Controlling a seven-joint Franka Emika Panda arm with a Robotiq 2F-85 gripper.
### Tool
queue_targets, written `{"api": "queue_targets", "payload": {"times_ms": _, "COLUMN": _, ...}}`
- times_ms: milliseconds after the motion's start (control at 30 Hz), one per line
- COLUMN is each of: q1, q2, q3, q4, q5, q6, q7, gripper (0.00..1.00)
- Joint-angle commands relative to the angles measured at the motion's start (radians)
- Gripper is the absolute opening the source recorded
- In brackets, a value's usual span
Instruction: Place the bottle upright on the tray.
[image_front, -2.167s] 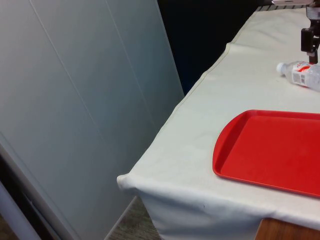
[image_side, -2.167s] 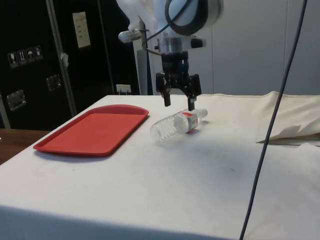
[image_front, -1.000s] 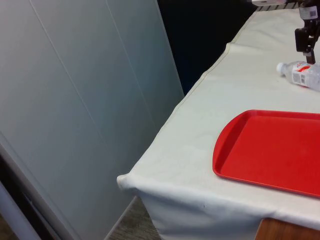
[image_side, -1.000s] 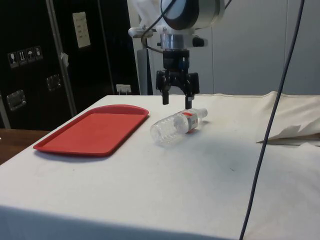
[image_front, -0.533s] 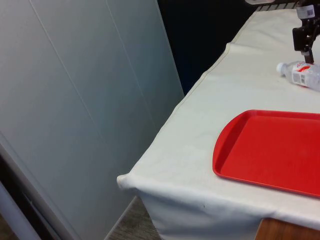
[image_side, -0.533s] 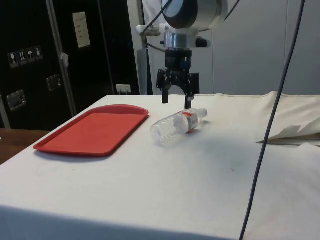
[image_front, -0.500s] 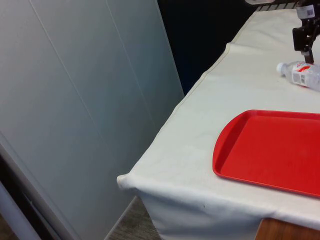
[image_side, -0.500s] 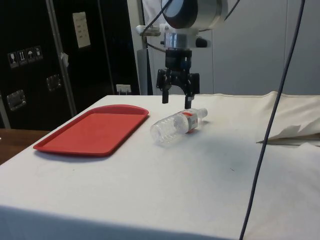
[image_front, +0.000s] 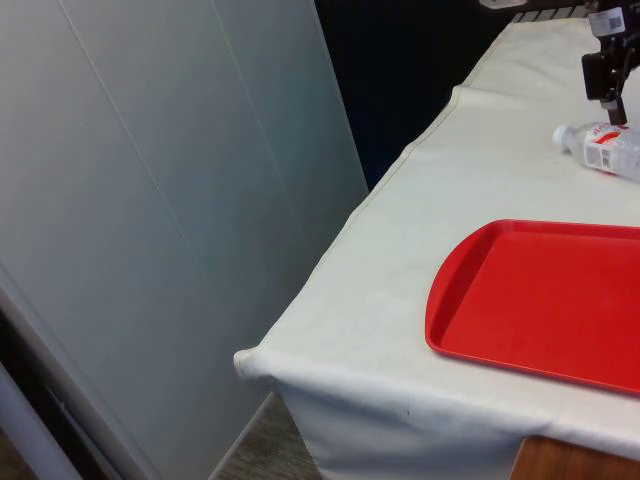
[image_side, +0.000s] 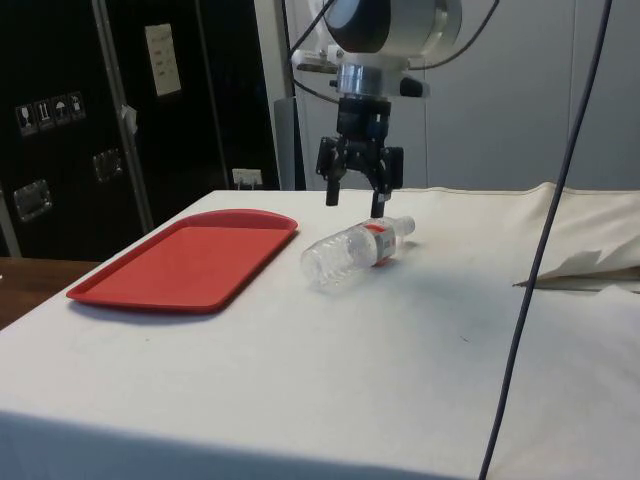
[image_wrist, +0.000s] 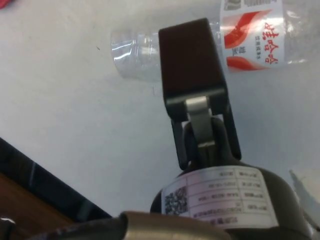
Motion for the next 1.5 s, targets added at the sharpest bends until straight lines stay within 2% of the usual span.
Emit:
{"api": "queue_targets", "payload": {"times_ms": 0, "q1": -0.004, "q2": -0.021, "q3": 0.007, "q4": -0.01, "q5": 0.048, "q6": 0.012, "q7": -0.042, "gripper": 1.0}}
{"api": "queue_targets", "payload": {"times_ms": 67, "q1": -0.003, "q2": -0.021, "q3": 0.005, "q4": -0.013, "q5": 0.07, "q6": 0.013, "q7": -0.065, "gripper": 1.0}}
{"api": "queue_targets", "payload": {"times_ms": 100, "q1": 0.0, "q2": -0.002, "q3": -0.004, "q4": -0.006, "q5": 0.037, "q6": 0.003, "q7": -0.039, "gripper": 1.0}}
{"api": "queue_targets", "payload": {"times_ms": 167, "q1": -0.004, "q2": -0.023, "q3": 0.001, "q4": -0.019, "q5": 0.108, "q6": 0.013, "q7": -0.104, "gripper": 1.0}}
{"api": "queue_targets", "payload": {"times_ms": 267, "q1": -0.005, "q2": -0.023, "q3": -0.002, "q4": -0.023, "q5": 0.135, "q6": 0.013, "q7": -0.133, "gripper": 1.0}}
{"api": "queue_targets", "payload": {"times_ms": 400, "q1": -0.006, "q2": -0.022, "q3": -0.012, "q4": -0.034, "q5": 0.203, "q6": 0.012, "q7": -0.211, "gripper": 1.0}}
{"api": "queue_targets", "payload": {"times_ms": 433, "q1": -0.001, "q2": -0.006, "q3": -0.02, "q4": -0.031, "q5": 0.176, "q6": 0.004, "q7": -0.19, "gripper": 1.0}}
{"api": "queue_targets", "payload": {"times_ms": 467, "q1": -0.006, "q2": -0.021, "q3": -0.015, "q4": -0.036, "q5": 0.216, "q6": 0.012, "q7": -0.226, "gripper": 1.0}}
{"api": "queue_targets", "payload": {"times_ms": 500, "q1": -0.008, "q2": -0.015, "q3": -0.021, "q4": -0.038, "q5": 0.242, "q6": 0.01, "q7": -0.259, "gripper": 1.0}}
{"api": "queue_targets", "payload": {"times_ms": 700, "q1": -0.01, "q2": 0.027, "q3": -0.042, "q4": -0.02, "q5": 0.308, "q6": 0.005, "q7": -0.338, "gripper": 1.0}}
{"api": "queue_targets", "payload": {"times_ms": 733, "q1": -0.003, "q2": 0.023, "q3": -0.047, "q4": -0.033, "q5": 0.273, "q6": 0.004, "q7": -0.31, "gripper": 1.0}}
{"api": "queue_targets", "payload": {"times_ms": 767, "q1": -0.01, "q2": 0.04, "q3": -0.045, "q4": -0.012, "q5": 0.319, "q6": 0.004, "q7": -0.349, "gripper": 1.0}}
{"api": "queue_targets", "payload": {"times_ms": 833, "q1": -0.011, "q2": 0.077, "q3": -0.05, "q4": 0.013, "q5": 0.35, "q6": 0.002, "q7": -0.374, "gripper": 1.0}}
{"api": "queue_targets", "payload": {"times_ms": 967, "q1": -0.012, "q2": 0.127, "q3": -0.054, "q4": 0.046, "q5": 0.385, "q6": 0.0, "q7": -0.401, "gripper": 1.0}}
{"api": "queue_targets", "payload": {"times_ms": 1000, "q1": -0.004, "q2": 0.145, "q3": -0.061, "q4": 0.048, "q5": 0.37, "q6": 0.001, "q7": -0.39, "gripper": 1.0}}
{"api": "queue_targets", "payload": {"times_ms": 1033, "q1": -0.007, "q2": 0.137, "q3": -0.057, "q4": 0.05, "q5": 0.391, "q6": 0.0, "q7": -0.406, "gripper": 1.0}}
{"api": "queue_targets", "payload": {"times_ms": 1300, "q1": -0.004, "q2": 0.149, "q3": -0.061, "q4": 0.053, "q5": 0.385, "q6": -0.001, "q7": -0.403, "gripper": 1.0}}
{"api": "queue_targets", "payload": {"times_ms": 1467, "q1": -0.01, "q2": 0.145, "q3": -0.06, "q4": 0.054, "q5": 0.398, "q6": -0.01, "q7": -0.417, "gripper": 1.0}}
